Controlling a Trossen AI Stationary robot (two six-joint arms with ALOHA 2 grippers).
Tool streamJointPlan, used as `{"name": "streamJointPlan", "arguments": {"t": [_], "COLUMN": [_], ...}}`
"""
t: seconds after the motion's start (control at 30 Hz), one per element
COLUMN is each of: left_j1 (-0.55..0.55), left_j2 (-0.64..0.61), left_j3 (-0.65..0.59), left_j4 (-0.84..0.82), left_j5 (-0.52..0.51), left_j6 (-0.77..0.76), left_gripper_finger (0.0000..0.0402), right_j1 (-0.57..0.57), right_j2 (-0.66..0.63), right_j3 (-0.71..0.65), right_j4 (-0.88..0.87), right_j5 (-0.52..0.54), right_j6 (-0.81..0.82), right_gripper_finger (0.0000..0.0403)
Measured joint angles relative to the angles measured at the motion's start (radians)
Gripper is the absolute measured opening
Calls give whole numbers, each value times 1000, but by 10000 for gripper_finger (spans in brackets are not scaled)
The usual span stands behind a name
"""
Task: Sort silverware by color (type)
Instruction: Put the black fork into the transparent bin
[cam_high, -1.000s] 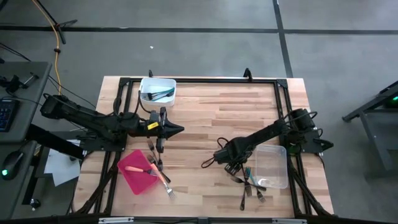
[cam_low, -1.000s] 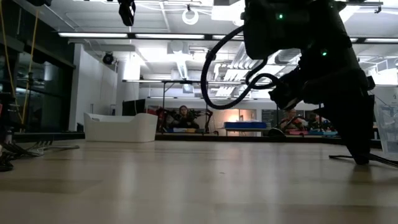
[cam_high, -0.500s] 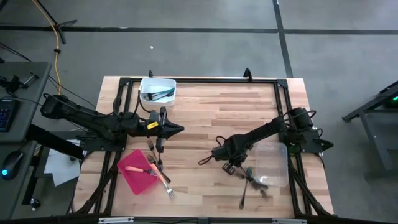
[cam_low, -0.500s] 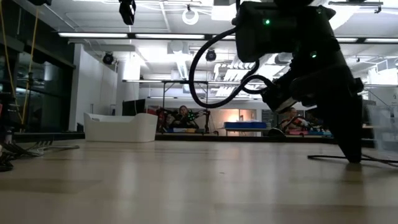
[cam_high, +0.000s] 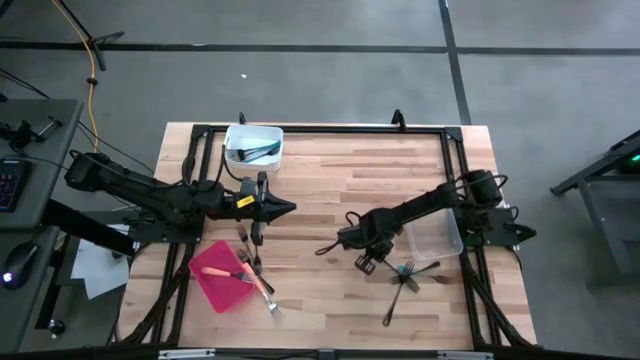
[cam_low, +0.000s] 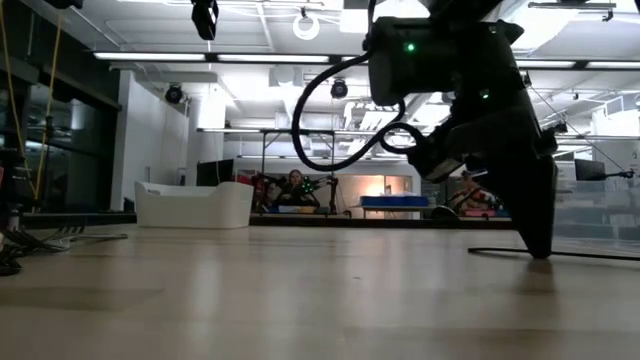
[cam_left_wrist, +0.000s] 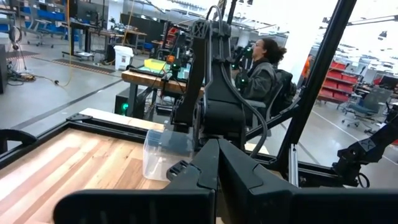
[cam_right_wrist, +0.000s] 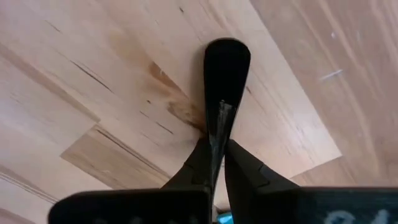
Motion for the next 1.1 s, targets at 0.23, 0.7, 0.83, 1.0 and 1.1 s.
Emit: {"name": "streamJointPlan", "arguments": {"t": [0.23,0.7,0.83,1.0,1.1], "left_j1": [0,0,0,0,0], "left_j2": [0,0,0,0,0], "left_j3": [0,0,0,0,0], "left_j4": [0,2,2,2,1], "left_j5": [0,0,0,0,0], "left_j6": [0,-12,-27,-28,-28], "left_gripper_finger": [0,0,0,1,1], "right_j1": [-6,-121,-179,-230,-240], "right_j2": [-27,-351,-424,-459,-459], "right_j3": [49,95,95,96,96], "right_j4": [-11,188,286,314,309], "right_j5": [13,65,70,67,44], "right_j6": [-102,-298,-327,-349,-362], "right_gripper_finger": [2,4,3,2,1]}}
